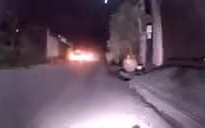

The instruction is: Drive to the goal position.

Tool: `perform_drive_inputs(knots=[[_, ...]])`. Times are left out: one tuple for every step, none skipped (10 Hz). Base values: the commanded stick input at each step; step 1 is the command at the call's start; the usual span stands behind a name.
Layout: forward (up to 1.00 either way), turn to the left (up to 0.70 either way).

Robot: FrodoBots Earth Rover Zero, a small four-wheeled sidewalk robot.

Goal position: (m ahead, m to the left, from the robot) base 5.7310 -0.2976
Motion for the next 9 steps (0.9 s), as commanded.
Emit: perform_drive_inputs(knots=[[0.7,0.29],[0.7,0.12],[0.7,0.0],[0.7,0.0],[0.7,0.0],[0.7,0.27],[0.7,0.22],[0.7,0.05],[0.7,0.0]])
